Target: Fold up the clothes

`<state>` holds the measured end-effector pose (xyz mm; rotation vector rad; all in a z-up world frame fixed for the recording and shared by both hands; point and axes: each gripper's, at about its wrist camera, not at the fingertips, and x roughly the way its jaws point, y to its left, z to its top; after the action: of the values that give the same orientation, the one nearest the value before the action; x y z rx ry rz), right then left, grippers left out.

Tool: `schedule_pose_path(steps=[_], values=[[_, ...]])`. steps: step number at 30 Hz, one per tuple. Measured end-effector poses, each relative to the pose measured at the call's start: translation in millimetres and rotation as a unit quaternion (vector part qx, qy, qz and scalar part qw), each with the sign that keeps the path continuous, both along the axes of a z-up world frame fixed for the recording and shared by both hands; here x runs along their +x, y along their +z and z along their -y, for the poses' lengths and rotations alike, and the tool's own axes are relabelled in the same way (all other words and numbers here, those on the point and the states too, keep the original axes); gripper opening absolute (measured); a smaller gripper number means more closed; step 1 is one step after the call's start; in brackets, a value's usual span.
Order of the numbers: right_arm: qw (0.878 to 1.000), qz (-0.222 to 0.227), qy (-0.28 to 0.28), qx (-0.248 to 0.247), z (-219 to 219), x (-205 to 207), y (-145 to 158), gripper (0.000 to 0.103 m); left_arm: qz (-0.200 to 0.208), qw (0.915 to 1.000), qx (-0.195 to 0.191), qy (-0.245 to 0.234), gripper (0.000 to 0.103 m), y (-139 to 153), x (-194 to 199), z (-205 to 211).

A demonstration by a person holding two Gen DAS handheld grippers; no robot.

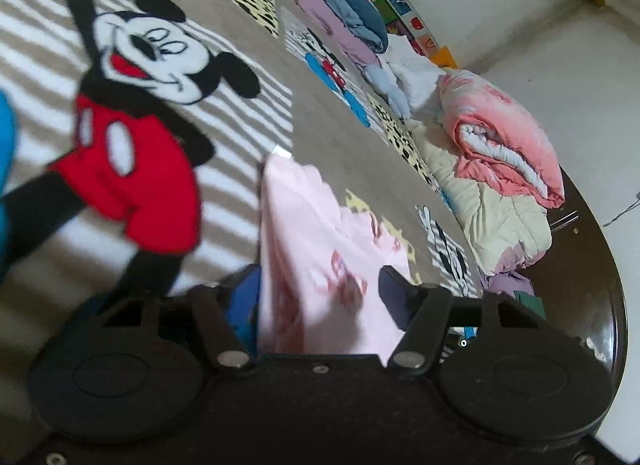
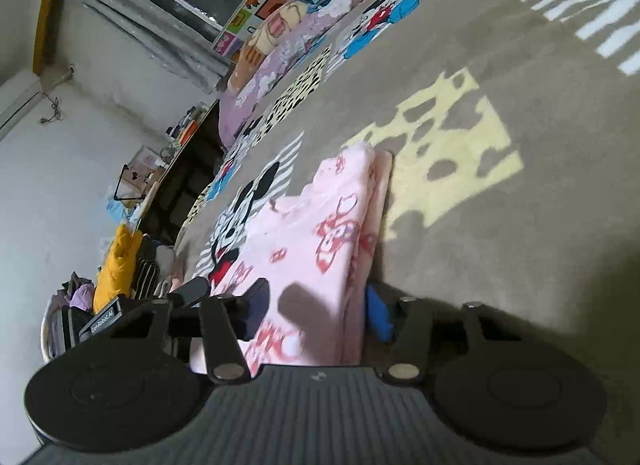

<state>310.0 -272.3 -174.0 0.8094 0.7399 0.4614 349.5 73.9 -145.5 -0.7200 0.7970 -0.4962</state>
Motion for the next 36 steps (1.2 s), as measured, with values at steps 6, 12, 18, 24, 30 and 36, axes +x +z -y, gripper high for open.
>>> schedule_pose_path(steps=[6,12,18,24,30,36], values=[[1.000,0.006,-0.010,0.014,-4.8,30.8,-7.6,0.040,0.004,1.0000,0.004,0.002,0.034,-6.2,13.6,7.4],[0.999,0.012,-0.016,0.039,-0.9,32.2,-15.1,0.019,0.008,0.9997,-0.020,0.011,0.015,-5.9,5.0,1.7],[0.998,0.038,0.001,0.047,-5.5,11.2,4.5,0.018,0.019,0.9989,-0.037,0.020,0.015,18.4,-30.9,-6.5],[0.996,0.057,0.028,0.061,-26.6,-29.6,38.5,0.018,0.034,0.9960,-0.064,0.052,0.015,50.4,-94.0,-34.3],[0.989,0.089,0.077,0.087,-67.7,-62.4,85.1,0.018,0.084,0.9881,-0.079,0.102,0.015,94.5,-170.5,-89.5],[0.975,0.124,0.161,0.093,-139.1,-81.6,137.4,0.018,0.121,0.9722,-0.096,0.176,0.015,128.1,-248.1,-157.1]])
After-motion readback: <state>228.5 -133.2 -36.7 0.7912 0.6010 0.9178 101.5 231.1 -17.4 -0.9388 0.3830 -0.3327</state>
